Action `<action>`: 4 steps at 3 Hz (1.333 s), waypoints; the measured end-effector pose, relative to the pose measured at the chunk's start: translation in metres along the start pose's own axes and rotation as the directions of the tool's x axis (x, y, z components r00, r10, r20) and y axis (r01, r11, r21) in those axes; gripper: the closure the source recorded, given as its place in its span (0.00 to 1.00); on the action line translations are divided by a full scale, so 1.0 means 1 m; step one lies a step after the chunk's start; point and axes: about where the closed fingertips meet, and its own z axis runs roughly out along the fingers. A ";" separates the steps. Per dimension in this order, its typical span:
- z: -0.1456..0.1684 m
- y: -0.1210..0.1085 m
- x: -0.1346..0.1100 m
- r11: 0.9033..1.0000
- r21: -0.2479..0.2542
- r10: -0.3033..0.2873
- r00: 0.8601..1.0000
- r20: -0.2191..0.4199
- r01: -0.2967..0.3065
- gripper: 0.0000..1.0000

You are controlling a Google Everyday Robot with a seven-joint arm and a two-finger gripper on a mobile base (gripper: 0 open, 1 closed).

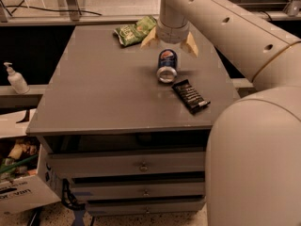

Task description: Place pepsi can upright

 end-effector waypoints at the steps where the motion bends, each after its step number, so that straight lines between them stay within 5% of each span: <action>1: 0.013 -0.002 -0.001 0.999 -0.034 -0.006 0.998 0.061 0.008 0.00; 2: 0.020 0.001 -0.004 0.998 -0.053 -0.011 0.994 0.112 0.017 0.00; 4: 0.023 0.006 -0.012 0.998 -0.044 -0.044 0.983 0.177 0.052 0.40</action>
Offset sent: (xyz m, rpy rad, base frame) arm 0.0019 -0.0048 -0.0203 -0.0505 0.1929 0.0067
